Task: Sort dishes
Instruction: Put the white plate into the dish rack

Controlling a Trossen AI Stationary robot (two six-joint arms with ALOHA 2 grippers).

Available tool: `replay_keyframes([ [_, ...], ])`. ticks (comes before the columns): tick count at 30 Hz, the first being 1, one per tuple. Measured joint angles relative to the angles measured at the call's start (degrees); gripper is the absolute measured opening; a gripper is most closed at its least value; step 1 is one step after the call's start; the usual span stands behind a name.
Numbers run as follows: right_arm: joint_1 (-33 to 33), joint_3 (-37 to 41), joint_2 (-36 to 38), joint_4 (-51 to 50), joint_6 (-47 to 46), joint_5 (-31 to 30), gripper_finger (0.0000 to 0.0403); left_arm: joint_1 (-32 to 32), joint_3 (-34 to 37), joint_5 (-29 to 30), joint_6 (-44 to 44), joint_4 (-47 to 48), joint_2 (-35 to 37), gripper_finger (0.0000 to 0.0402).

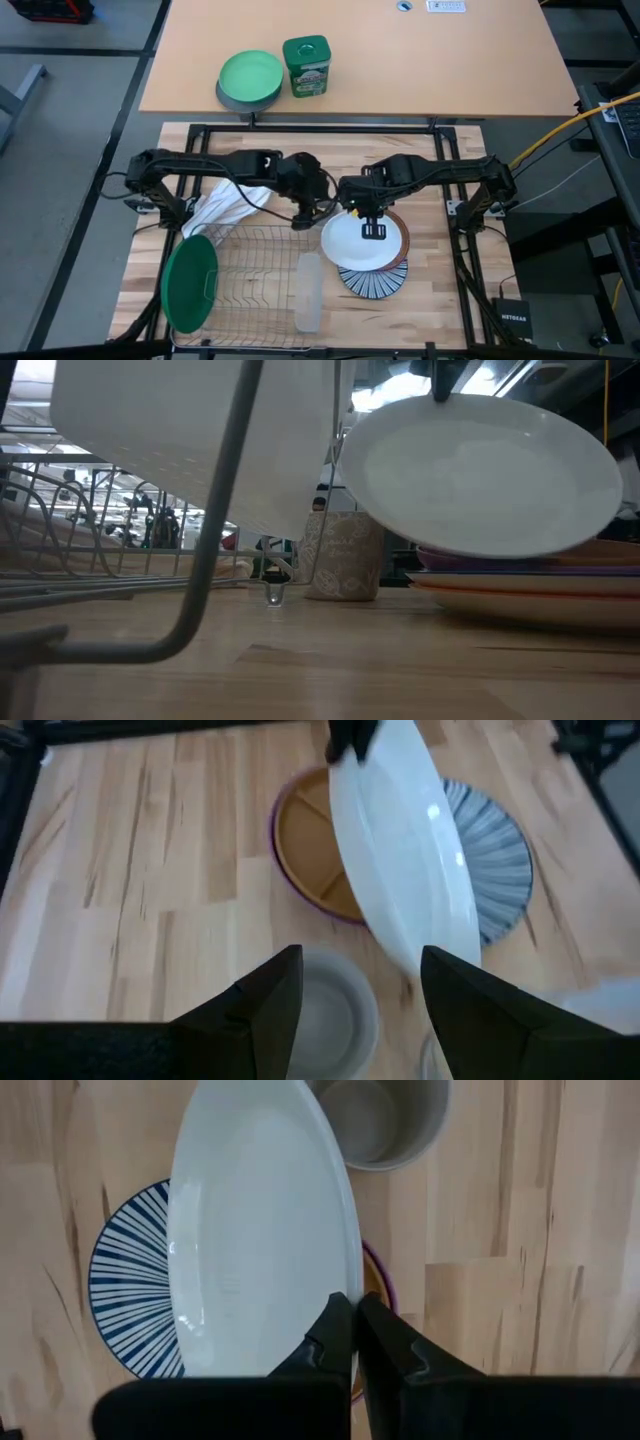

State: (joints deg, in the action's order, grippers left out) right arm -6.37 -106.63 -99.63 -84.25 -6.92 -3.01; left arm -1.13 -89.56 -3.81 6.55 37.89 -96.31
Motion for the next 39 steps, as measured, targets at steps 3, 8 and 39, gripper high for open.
replay_keyframes([
  [3,0.0,0.0,0.0,0.0,0.3,0.0,0.0003,0.0,0.0,0.0,-1.2,-2.0,-1.0,0.0194],
  [8,0.0,0.0,0.0,0.1,1.3,0.0,0.0001,0.5,0.0,0.1,-3.9,-3.3,-1.3,0.0194],
  [39,0.0,-0.1,0.1,-1.4,1.6,-0.4,0.0002,2.4,0.1,2.1,-7.8,-3.8,-4.2,0.0194],
])
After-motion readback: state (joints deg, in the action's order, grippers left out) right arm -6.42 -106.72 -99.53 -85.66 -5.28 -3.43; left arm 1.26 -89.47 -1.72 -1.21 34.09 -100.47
